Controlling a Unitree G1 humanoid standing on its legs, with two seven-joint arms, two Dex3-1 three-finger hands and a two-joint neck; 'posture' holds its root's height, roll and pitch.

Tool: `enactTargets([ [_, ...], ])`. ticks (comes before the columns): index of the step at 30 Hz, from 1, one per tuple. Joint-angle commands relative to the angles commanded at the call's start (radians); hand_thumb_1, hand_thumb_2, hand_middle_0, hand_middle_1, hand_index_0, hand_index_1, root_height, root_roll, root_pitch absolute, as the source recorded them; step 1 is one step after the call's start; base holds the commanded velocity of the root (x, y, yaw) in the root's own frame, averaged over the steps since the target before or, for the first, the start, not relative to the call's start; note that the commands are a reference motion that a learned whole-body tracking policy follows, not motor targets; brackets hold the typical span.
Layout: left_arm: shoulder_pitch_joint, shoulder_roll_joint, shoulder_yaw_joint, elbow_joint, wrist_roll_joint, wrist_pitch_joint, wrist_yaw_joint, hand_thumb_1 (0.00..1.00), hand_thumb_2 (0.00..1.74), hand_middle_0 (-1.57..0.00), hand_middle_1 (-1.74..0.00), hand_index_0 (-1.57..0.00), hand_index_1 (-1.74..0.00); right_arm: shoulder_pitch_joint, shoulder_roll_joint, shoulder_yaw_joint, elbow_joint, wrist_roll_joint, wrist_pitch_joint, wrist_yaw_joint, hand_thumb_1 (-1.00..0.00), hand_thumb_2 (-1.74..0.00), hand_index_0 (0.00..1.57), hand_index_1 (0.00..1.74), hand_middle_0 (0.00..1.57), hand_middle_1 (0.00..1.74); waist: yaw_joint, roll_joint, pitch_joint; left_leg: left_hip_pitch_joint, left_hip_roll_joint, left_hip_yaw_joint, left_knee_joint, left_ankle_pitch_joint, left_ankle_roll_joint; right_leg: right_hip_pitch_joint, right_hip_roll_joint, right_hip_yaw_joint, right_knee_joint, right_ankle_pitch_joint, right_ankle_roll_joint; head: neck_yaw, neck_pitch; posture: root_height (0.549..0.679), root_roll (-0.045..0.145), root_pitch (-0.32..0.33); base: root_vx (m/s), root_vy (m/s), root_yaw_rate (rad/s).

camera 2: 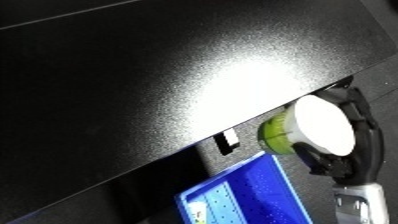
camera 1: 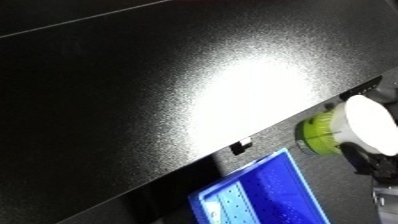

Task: Pick up the object and place it into the box

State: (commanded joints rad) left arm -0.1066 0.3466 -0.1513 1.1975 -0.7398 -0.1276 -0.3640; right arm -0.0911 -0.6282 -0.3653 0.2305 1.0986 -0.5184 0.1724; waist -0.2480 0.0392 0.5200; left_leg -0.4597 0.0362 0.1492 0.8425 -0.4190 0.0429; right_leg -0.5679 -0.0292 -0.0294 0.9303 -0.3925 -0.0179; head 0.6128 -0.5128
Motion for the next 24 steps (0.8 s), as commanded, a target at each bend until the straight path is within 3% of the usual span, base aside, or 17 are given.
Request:
enactTargets([
  [4, 0.002, 0.003, -0.003, 0.001, -0.01, 0.002, -0.002, 0.0, 0.0, 0.0, 0.0, 0.0, 0.0, 0.051, 0.009, -0.002, 0.152, 0.018, -0.027, -0.01, -0.85, -1.48, 1.33, 1.48, 1.33, 1.48, -0.004, 0.004, 0.0, 0.002, -0.007, -0.002, -0.004, 0.0, 0.005, -0.002, 0.0059, 0.004, 0.002, 0.0, -0.0029, 0.053, -0.014, 0.616, 0.073, 0.047, 0.001, 0.021, -0.058],
  [8, -0.001, 0.007, -0.004, -0.002, -0.011, 0.015, 0.0, 0.0, 0.0, 0.0, 0.0, 0.0, 0.0, 0.068, 0.009, 0.044, 0.303, 0.003, -0.015, -0.02, -0.85, -1.48, 1.33, 1.48, 1.33, 1.48, -0.001, 0.009, 0.0, 0.002, -0.015, -0.006, -0.003, -0.001, 0.0115, -0.003, 0.0108, 0.007, 0.004, -0.001, -0.0082, 0.109, -0.036, 0.616, 0.074, 0.047, 0.01, 0.01, -0.034],
  [14, -0.015, 0.008, -0.012, -0.017, 0.001, 0.034, 0.013, 0.0, 0.0, 0.0, 0.0, 0.0, 0.0, 0.034, 0.004, 0.15, 0.513, -0.06, 0.061, -0.033, -0.85, -1.48, 1.33, 1.48, 1.33, 1.48, 0.015, 0.019, 0.0, 0.001, -0.029, -0.019, -0.003, 0.001, 0.021, -0.003, 0.0186, 0.009, 0.003, 0.002, -0.0158, 0.196, -0.084, 0.616, 0.072, 0.045, 0.0, -0.008, 0.032],
  [19, -0.037, 0.007, -0.024, -0.012, 0.012, 0.051, 0.02, 0.0, 0.0, 0.0, 0.0, 0.0, 0.0, -0.016, 0.011, 0.217, 0.644, -0.108, 0.148, -0.018, -0.85, -1.48, 1.33, 1.48, 1.33, 1.48, 0.034, 0.032, 0.0, -0.001, -0.039, -0.03, 0.002, 0.003, 0.0255, 0.001, 0.0195, 0.009, 0.006, 0.004, -0.0183, 0.265, -0.126, 0.615, 0.07, 0.04, -0.001, -0.012, 0.067],
  [24, -0.052, 0.001, -0.035, 0.001, 0.03, 0.059, 0.016, 0.0, 0.0, 0.0, 0.0, 0.0, 0.0, -0.05, 0.018, 0.248, 0.746, -0.125, 0.199, 0.015, -0.6, -1.04, 0.94, 1.04, 0.94, 1.04, 0.051, 0.045, 0.0, 0.001, -0.045, -0.036, 0.002, 0.005, 0.0265, 0.005, 0.0164, 0.007, 0.008, 0.005, -0.0187, 0.315, -0.159, 0.615, 0.07, 0.035, 0.011, -0.001, 0.062],
])
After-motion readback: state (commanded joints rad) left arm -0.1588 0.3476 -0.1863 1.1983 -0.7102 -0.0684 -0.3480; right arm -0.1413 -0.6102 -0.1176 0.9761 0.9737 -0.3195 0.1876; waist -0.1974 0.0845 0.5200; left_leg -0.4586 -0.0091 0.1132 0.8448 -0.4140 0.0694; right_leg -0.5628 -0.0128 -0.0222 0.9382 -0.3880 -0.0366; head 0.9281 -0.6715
